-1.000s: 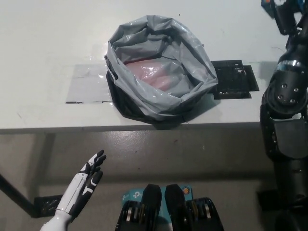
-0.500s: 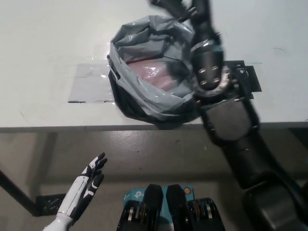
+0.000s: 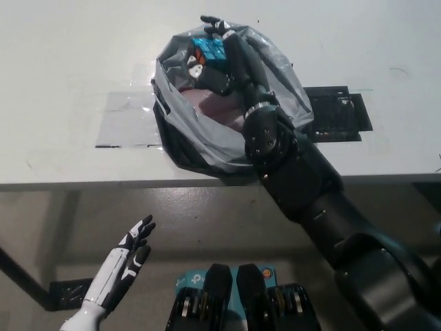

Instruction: Use the right hand to pick up a rubix's cube and place it into a plastic bag and lift the bag

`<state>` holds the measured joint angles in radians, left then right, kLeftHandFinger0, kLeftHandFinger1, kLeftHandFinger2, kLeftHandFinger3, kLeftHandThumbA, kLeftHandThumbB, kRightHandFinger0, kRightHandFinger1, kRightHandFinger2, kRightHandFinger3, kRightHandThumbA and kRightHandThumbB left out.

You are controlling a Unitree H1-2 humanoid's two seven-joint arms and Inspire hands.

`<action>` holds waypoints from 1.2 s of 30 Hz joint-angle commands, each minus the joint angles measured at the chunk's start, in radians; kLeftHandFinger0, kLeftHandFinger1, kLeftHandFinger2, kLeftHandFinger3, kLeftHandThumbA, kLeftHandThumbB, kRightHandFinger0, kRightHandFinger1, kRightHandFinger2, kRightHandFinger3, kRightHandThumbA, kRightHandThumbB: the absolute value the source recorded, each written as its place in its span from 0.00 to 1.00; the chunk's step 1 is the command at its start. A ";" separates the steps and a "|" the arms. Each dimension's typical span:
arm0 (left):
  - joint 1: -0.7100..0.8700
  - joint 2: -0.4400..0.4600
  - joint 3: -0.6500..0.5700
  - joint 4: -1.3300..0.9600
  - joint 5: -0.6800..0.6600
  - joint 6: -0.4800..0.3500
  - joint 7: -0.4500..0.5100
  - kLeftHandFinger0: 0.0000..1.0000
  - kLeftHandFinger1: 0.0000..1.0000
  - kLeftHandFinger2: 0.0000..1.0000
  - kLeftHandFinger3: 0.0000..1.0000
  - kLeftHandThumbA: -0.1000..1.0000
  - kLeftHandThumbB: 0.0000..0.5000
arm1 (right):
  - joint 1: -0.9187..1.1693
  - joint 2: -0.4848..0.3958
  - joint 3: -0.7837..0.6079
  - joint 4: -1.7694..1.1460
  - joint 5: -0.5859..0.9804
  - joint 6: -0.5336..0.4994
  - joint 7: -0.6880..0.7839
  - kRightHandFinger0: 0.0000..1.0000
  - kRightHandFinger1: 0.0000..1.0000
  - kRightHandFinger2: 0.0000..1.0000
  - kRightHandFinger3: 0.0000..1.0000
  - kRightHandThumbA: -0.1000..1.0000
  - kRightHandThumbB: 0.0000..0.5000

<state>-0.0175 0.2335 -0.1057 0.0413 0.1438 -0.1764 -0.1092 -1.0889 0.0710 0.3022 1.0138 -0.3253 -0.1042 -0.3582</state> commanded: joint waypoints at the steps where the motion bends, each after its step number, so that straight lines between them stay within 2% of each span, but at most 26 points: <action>1: -0.015 0.020 -0.002 -0.032 0.011 0.000 -0.020 1.00 1.00 1.00 1.00 0.99 0.47 | -0.062 -0.020 0.045 0.013 -0.085 -0.090 -0.046 0.00 0.33 0.74 0.87 0.00 0.39; 2: -0.016 0.021 -0.003 -0.033 0.012 0.001 -0.022 1.00 1.00 1.00 1.00 0.99 0.47 | -0.059 -0.022 0.050 0.012 -0.091 -0.080 -0.041 0.00 0.32 0.73 0.83 0.00 0.39; 3: -0.016 0.023 -0.004 -0.033 0.015 -0.002 -0.022 1.00 1.00 1.00 1.00 1.00 0.46 | -0.056 -0.026 0.065 0.009 -0.108 -0.058 -0.038 0.03 0.37 0.81 0.92 0.02 0.45; 4: -0.016 0.024 -0.006 -0.033 0.020 -0.004 -0.022 1.00 1.00 1.00 1.00 1.00 0.48 | -0.056 -0.032 0.082 0.004 -0.125 -0.037 -0.027 0.19 0.57 1.00 1.00 0.17 0.53; 5: -0.016 0.025 -0.008 -0.034 0.025 -0.004 -0.023 1.00 1.00 1.00 1.00 1.00 0.47 | -0.055 -0.056 0.127 -0.022 -0.148 0.003 0.088 1.00 1.00 1.00 1.00 0.72 0.84; 6: -0.015 0.024 -0.008 -0.035 0.025 -0.002 -0.023 1.00 1.00 1.00 1.00 1.00 0.47 | -0.055 -0.064 0.144 -0.033 -0.154 0.014 0.133 1.00 1.00 1.00 1.00 0.74 0.85; 8: -0.013 0.022 -0.008 -0.037 0.022 0.002 -0.023 1.00 1.00 1.00 1.00 1.00 0.48 | -0.050 -0.077 0.162 -0.059 -0.151 0.024 0.194 1.00 1.00 1.00 1.00 0.82 0.98; 10: -0.013 0.019 -0.005 -0.037 0.019 0.001 -0.022 1.00 1.00 1.00 1.00 0.99 0.48 | -0.044 -0.088 0.175 -0.094 -0.139 0.026 0.233 1.00 1.00 1.00 1.00 0.89 1.00; 11: -0.014 0.019 -0.005 -0.036 0.019 0.000 -0.022 1.00 1.00 1.00 1.00 0.99 0.48 | -0.043 -0.089 0.176 -0.099 -0.138 0.028 0.236 1.00 1.00 1.00 1.00 0.89 1.00; 12: -0.015 0.016 -0.004 -0.034 0.019 0.001 -0.021 1.00 1.00 1.00 1.00 0.99 0.47 | -0.043 -0.092 0.180 -0.116 -0.142 0.033 0.239 1.00 1.00 1.00 1.00 0.95 1.00; 14: -0.016 0.015 -0.004 -0.034 0.022 0.005 -0.021 1.00 1.00 1.00 1.00 0.99 0.49 | -0.039 -0.095 0.184 -0.148 -0.149 0.044 0.247 1.00 1.00 1.00 1.00 0.97 1.00; 17: -0.015 0.020 -0.006 -0.036 0.027 0.007 -0.025 1.00 1.00 1.00 1.00 1.00 0.49 | -0.032 -0.102 0.177 -0.229 -0.148 0.075 0.273 1.00 1.00 1.00 1.00 0.97 1.00; 19: -0.013 0.020 -0.006 -0.039 0.026 0.006 -0.027 1.00 1.00 1.00 1.00 0.98 0.44 | -0.025 -0.119 0.167 -0.319 -0.150 0.117 0.307 1.00 1.00 1.00 1.00 0.99 1.00; 22: -0.018 0.020 -0.003 -0.035 0.016 0.001 -0.029 1.00 1.00 1.00 1.00 0.96 0.44 | -0.030 -0.143 0.144 -0.409 -0.155 0.134 0.312 1.00 1.00 1.00 1.00 1.00 1.00; 25: -0.024 0.025 -0.001 -0.032 0.022 -0.003 -0.027 1.00 1.00 1.00 1.00 0.98 0.43 | -0.043 -0.180 0.054 -0.601 -0.115 0.152 0.305 1.00 1.00 1.00 1.00 0.92 1.00; 29: -0.026 0.026 -0.001 -0.032 0.025 0.001 -0.028 1.00 1.00 1.00 1.00 0.99 0.45 | -0.067 -0.219 -0.043 -0.748 -0.103 0.171 0.281 1.00 1.00 1.00 1.00 0.97 1.00; 32: -0.020 0.024 -0.001 -0.025 0.023 -0.002 -0.026 1.00 1.00 1.00 1.00 0.99 0.47 | -0.050 -0.249 -0.091 -0.838 -0.118 0.225 0.294 1.00 1.00 1.00 1.00 0.95 0.99; 36: -0.011 0.021 -0.002 -0.019 0.025 -0.014 -0.022 1.00 1.00 1.00 1.00 0.98 0.47 | 0.009 -0.273 -0.115 -0.833 -0.121 0.205 0.294 1.00 1.00 1.00 1.00 0.94 1.00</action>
<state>-0.0200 0.2396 -0.1096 0.0391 0.1585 -0.1697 -0.1247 -1.0645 -0.1574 0.2465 0.2453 -0.4494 0.0650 -0.0711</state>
